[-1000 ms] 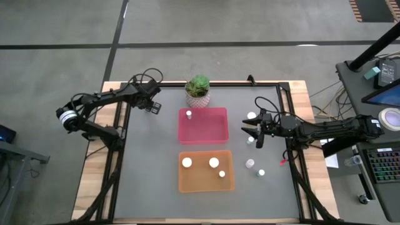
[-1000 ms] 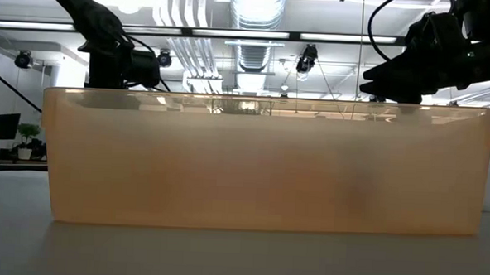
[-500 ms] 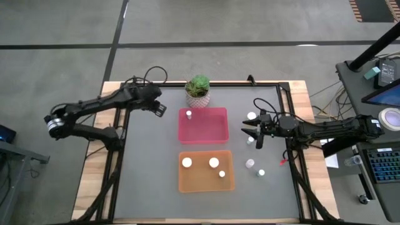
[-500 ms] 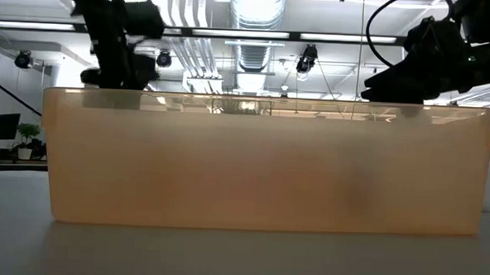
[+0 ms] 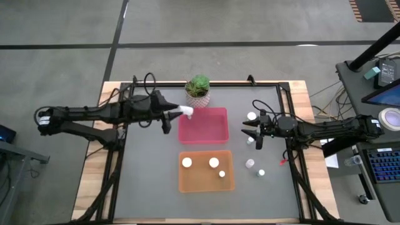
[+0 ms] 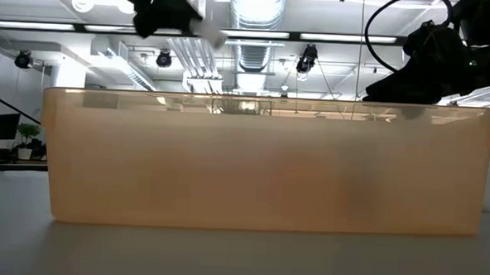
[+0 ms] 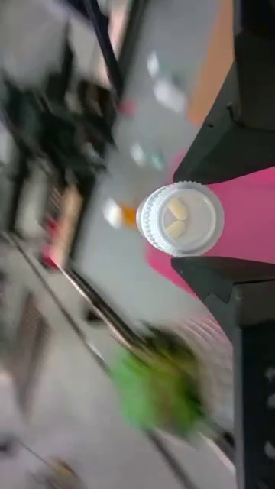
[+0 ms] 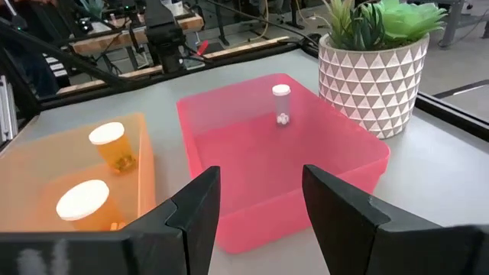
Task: Pick and place medicine bottles into bin by pill shape (circle, oval)
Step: Put the white capsule bottle into the orange bin
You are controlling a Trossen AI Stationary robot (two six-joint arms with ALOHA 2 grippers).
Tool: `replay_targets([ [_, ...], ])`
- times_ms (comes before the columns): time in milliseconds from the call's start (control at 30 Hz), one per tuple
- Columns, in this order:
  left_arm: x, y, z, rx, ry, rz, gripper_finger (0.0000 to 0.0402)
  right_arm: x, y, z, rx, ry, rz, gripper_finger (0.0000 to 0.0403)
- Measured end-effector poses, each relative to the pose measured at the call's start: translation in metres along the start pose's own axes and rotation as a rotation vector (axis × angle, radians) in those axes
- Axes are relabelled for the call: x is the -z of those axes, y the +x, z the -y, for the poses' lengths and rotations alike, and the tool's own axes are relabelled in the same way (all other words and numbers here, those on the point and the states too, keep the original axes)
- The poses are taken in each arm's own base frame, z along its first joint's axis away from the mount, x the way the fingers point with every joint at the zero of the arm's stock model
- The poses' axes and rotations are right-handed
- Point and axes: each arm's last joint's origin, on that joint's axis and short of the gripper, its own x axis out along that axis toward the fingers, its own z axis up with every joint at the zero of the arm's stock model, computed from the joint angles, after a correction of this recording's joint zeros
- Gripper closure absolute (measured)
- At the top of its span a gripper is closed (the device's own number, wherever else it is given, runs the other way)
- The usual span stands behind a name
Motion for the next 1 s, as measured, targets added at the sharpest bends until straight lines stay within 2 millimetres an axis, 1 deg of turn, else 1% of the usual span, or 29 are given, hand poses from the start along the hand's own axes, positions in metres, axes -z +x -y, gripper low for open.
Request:
replay_targets([
  [167, -0.014, 0.001, 0.021, 0.227, 0.104, 0.182, 0.0277, 0.0, 0.0, 0.0, 0.0, -0.016, 0.001, 0.0225],
  [333, -0.03, 0.007, 0.04, 0.501, 0.225, 0.419, 0.0277, 0.001, 0.0, 0.0, 0.001, -0.018, -0.009, 0.0225],
  [433, -0.033, 0.013, 0.047, 0.665, 0.267, 0.516, 0.0277, 0.002, 0.0, 0.0, 0.003, -0.021, -0.023, 0.0225],
  [533, -0.032, 0.022, 0.053, 0.765, 0.297, 0.568, 0.0277, 0.003, 0.0, 0.0, 0.004, -0.023, -0.027, 0.0225],
  [667, -0.028, 0.035, 0.058, 0.84, 0.323, 0.619, 0.0277, 0.003, 0.0, 0.0, 0.004, -0.026, -0.027, 0.0225],
  [800, -0.025, 0.047, 0.064, 0.927, 0.353, 0.707, 0.0277, 0.004, 0.0, 0.001, 0.007, -0.029, -0.042, 0.0225],
  [933, -0.021, 0.053, 0.071, 0.998, 0.397, 0.828, 0.0277, 0.006, 0.0, 0.001, 0.009, -0.031, -0.055, 0.0225],
  [1000, -0.018, 0.056, 0.073, 1.051, 0.426, 0.861, 0.0277, 0.006, 0.0, 0.001, 0.009, -0.031, -0.055, 0.0225],
])
